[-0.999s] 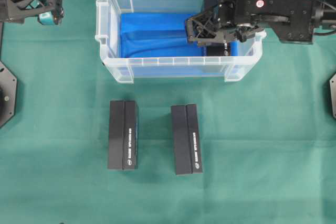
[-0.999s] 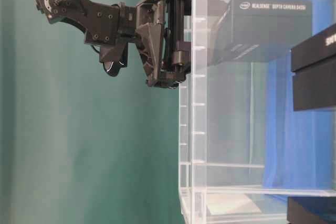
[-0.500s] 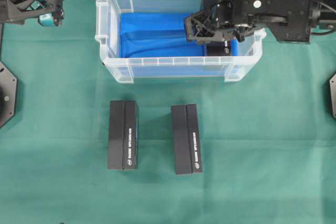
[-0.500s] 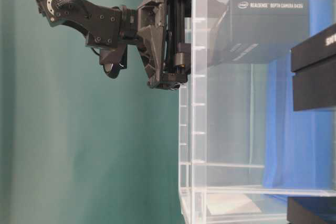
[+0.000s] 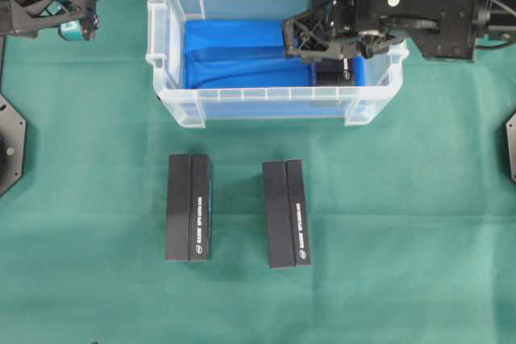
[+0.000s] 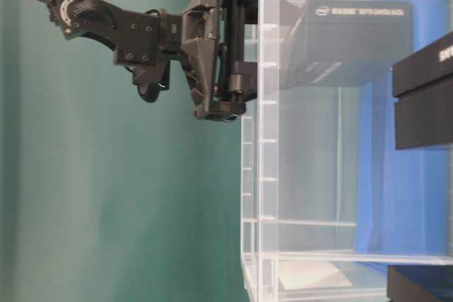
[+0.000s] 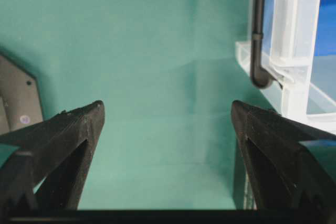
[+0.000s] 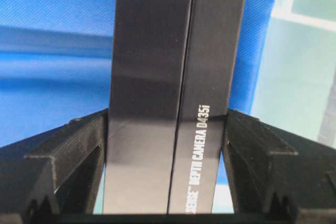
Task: Take out the box from the case.
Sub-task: 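Lower the right gripper around the right box pair and close, then lift the gripped right box pair up out of the case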
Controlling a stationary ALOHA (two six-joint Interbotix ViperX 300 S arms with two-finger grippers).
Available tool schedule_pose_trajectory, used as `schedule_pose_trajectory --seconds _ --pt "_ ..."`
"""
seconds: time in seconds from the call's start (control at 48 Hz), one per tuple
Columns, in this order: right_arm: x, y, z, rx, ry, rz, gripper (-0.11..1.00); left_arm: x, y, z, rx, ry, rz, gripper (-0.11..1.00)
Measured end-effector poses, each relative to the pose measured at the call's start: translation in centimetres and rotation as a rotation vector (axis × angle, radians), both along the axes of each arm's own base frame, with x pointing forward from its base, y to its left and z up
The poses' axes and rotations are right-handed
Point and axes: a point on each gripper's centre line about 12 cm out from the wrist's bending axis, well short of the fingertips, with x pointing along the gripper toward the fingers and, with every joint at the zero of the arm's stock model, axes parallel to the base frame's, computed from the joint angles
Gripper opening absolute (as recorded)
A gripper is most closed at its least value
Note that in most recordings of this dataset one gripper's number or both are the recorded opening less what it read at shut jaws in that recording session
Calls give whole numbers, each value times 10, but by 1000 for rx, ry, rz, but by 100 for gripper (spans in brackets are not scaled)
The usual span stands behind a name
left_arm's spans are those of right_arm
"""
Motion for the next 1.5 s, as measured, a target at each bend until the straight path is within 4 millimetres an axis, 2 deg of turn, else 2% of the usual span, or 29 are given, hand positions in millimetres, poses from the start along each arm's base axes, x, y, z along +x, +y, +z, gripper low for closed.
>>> schedule_pose_trajectory --seconds 0.583,1.02,1.187,1.499 --pt "-17 2 99 -40 -24 -7 67 1 1 0 5 -11 -2 96" --pt "-24 7 151 -66 -16 -4 67 3 0 1 7 -19 -3 96" --pt "-24 9 160 -76 -19 -5 67 3 0 1 7 -19 -3 96" --pt "-24 10 160 -76 -16 -2 67 3 -1 1 7 -21 -5 96"
